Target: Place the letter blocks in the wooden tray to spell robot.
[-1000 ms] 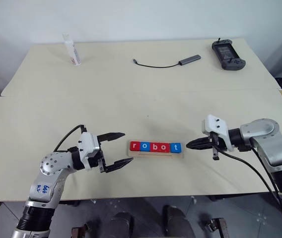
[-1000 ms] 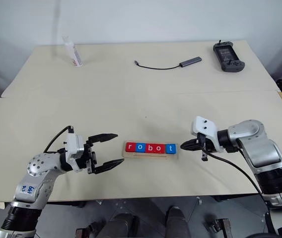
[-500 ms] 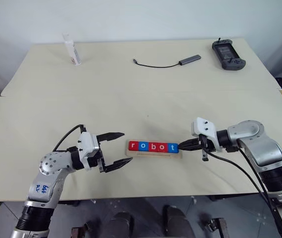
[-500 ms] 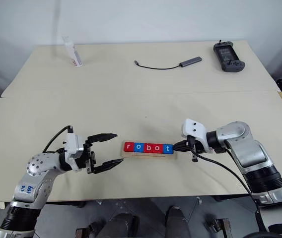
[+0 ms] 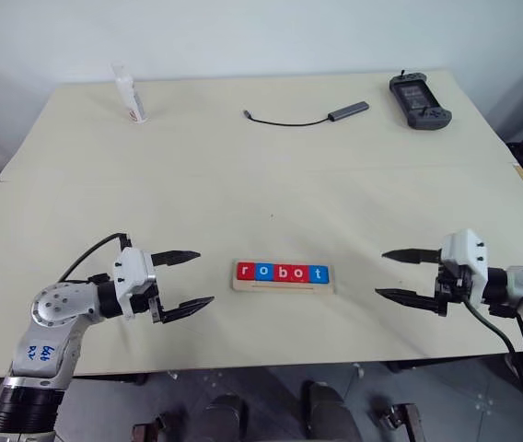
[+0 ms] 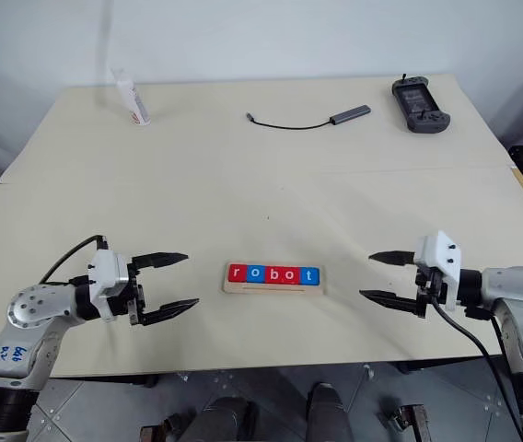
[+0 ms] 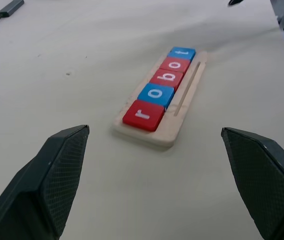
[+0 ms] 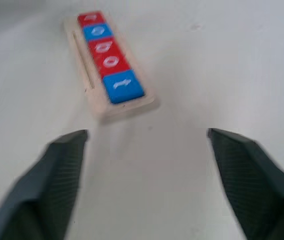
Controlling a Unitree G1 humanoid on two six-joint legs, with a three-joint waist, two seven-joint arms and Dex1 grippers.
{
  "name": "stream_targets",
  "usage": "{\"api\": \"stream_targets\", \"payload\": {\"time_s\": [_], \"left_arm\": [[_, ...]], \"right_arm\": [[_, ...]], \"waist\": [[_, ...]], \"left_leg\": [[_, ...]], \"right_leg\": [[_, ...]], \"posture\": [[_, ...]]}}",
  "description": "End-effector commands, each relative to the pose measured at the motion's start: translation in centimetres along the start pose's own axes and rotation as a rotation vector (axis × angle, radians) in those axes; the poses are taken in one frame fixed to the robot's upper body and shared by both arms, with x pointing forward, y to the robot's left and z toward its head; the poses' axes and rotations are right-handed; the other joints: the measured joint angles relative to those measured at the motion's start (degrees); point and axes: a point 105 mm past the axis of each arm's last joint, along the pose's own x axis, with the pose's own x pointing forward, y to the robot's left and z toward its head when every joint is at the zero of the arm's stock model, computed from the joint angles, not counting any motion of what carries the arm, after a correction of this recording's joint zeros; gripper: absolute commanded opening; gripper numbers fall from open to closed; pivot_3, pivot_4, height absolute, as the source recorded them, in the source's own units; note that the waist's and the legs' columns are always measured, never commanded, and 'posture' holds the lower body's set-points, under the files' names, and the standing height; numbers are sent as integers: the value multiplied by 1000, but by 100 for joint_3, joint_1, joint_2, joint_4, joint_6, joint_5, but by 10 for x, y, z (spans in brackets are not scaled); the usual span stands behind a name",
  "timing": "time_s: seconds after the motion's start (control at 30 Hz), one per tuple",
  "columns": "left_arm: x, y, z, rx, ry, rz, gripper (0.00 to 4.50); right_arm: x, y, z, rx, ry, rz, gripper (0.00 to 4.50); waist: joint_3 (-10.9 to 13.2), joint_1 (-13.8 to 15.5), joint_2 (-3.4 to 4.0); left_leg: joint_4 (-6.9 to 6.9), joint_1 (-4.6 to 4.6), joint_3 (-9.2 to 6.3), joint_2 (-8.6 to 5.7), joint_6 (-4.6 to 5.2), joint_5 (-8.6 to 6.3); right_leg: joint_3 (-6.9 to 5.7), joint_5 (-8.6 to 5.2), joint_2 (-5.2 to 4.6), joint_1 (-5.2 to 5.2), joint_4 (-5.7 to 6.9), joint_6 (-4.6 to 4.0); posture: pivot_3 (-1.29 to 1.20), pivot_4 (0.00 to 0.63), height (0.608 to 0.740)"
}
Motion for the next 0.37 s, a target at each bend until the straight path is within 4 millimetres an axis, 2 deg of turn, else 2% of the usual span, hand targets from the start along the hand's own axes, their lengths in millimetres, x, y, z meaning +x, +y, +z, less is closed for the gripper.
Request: {"api": "stream_targets", "payload": {"time_s": [0.03,0.37], "left_arm": [[-18,12,1,19,23,75,4500],[-25,21,0,14,29,159,4500]], "right_arm": [[-7,-1,16,-51,-103,-66,4463],[-8,-11,12,-73,-107,-141,4463]], "waist": [[0,11,0],[0,15,1]], "left_leg": [[0,0,-2,0,0,0],[0,1,-1,-3,0,0]], "right_leg": [[-1,0,0,0,0,0],[0,0,-2,1,-1,0]], "posture": [[0,150,740],[0,150,740]]}}
